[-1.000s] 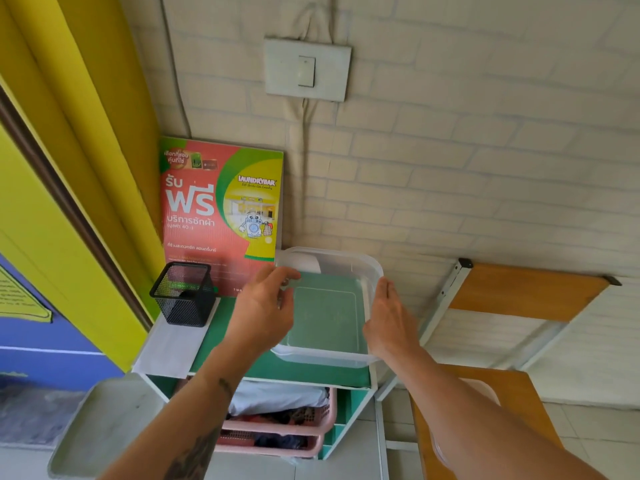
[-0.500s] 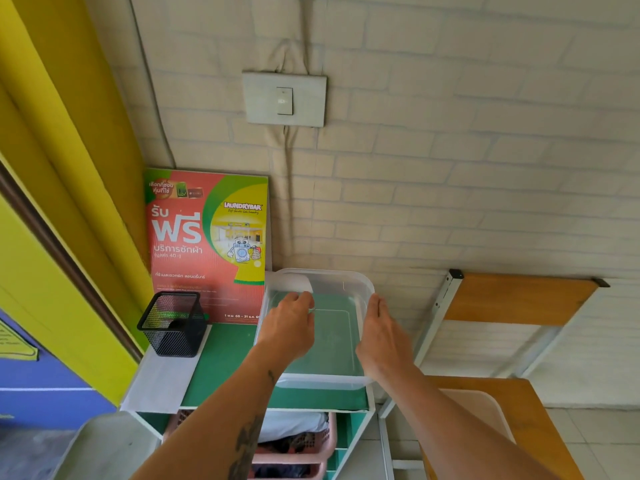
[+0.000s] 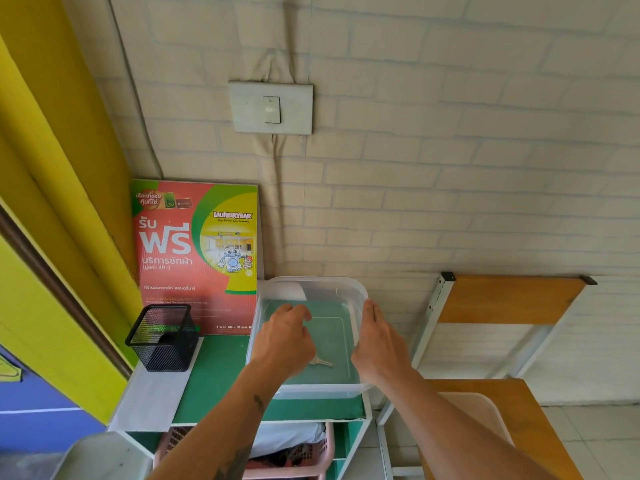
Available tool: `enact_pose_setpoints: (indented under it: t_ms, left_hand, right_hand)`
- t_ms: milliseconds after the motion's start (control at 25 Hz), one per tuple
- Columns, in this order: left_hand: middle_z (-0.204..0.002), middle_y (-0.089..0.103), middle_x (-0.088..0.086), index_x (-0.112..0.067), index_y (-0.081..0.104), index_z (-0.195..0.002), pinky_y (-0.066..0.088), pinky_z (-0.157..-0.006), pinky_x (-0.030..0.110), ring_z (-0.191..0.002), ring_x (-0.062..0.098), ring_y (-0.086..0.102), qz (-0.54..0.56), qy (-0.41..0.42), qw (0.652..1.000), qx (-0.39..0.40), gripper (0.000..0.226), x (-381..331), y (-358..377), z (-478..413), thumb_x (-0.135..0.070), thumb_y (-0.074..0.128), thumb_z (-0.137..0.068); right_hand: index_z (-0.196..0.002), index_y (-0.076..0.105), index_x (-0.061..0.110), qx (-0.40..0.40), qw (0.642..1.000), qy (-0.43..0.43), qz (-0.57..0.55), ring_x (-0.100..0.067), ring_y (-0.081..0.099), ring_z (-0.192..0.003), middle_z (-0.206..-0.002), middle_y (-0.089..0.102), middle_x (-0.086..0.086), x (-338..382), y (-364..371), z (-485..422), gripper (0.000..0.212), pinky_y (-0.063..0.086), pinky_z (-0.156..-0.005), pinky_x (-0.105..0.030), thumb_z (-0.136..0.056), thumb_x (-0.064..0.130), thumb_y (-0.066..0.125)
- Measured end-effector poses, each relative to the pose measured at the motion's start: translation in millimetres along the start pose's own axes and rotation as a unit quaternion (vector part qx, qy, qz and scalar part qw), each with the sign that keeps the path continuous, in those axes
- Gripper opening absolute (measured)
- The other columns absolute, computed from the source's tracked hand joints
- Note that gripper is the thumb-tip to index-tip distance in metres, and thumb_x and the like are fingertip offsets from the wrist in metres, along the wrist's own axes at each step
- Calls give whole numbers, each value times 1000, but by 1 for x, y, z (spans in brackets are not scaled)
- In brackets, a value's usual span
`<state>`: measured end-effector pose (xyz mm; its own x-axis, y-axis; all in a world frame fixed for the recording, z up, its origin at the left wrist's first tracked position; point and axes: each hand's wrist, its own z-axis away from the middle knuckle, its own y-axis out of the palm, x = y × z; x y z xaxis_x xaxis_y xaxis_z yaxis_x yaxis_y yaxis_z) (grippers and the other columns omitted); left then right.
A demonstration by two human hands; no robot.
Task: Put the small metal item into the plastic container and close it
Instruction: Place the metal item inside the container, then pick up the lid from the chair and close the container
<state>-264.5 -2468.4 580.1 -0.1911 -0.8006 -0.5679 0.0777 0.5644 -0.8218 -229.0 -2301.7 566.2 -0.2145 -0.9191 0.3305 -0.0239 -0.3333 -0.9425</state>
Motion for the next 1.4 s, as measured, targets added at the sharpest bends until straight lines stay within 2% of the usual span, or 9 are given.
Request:
enact_pose_setpoints:
  t_ms: [200,400,600,720,920,1000,1160,1240,1400]
  left_hand:
    - [-106,71,-1,-24,68,-105,56,-83,39,-91,22,65,68,22,996,-51,29,-24,-5,9,-11,49,-87]
    - [-106,69,-6,-25,68,-109,56,-86,37,-91,19,64,82,71,993,-38,30,-81,11,20,-11,50,-89]
    - [-96,70,-2,-20,70,-102,57,-78,38,-83,18,67,85,149,985,-17,30,-145,77,36,-8,50,-83]
    - [-107,68,-4,-22,66,-111,56,-82,31,-92,15,66,54,151,986,37,32,-181,134,52,-10,50,-87]
    - [-142,47,-6,-31,42,-141,44,-104,38,-126,21,48,-79,103,976,176,47,-215,231,68,-29,41,-94]
    - [-153,35,-4,-31,31,-147,37,-111,41,-136,24,37,-136,84,962,221,53,-218,264,72,-32,40,-95]
    - [-164,13,2,-27,13,-153,26,-118,46,-148,26,19,-204,48,937,279,66,-209,326,81,-37,41,-95]
    - [-165,11,3,-26,12,-154,28,-117,46,-147,26,21,-202,22,936,287,67,-200,358,80,-37,41,-94]
    - [-159,24,3,-22,23,-150,42,-106,42,-136,26,37,-182,-28,948,260,60,-173,427,74,-33,42,-94]
  right_hand:
    - [-152,18,18,5,994,-36,-99,-20,46,-131,-154,35,-2,-7,-40,12,60,40,-102,-31,-100,21,47]
    - [-156,8,19,1,993,-51,-109,-16,13,-149,-164,11,1,-60,-70,26,64,17,-119,-35,-102,28,41]
    - [-156,14,18,-6,996,-32,-85,-16,18,-148,-164,15,0,-159,-71,51,60,23,-118,-36,-101,26,40]
    - [-155,14,18,26,997,-1,-72,-17,19,-148,-164,15,1,-231,-58,66,60,23,-118,-36,-101,25,38]
    - [-155,14,18,93,994,41,-49,-20,19,-147,-164,13,2,-341,-26,82,63,28,-113,-35,-99,25,42]
    - [-155,11,18,119,990,60,-43,-22,22,-144,-164,11,2,-373,-10,85,66,35,-110,-38,-98,25,44]
    - [-154,10,21,166,981,94,-45,-24,18,-146,-164,6,1,-426,27,86,68,35,-112,-43,-97,27,46]
    - [-151,16,21,168,980,100,-44,-25,23,-143,-162,13,-1,-446,51,81,66,39,-110,-44,-95,28,48]
    - [-147,22,22,176,976,113,-55,-27,28,-140,-158,22,-2,-482,110,67,61,44,-105,-45,-94,25,51]
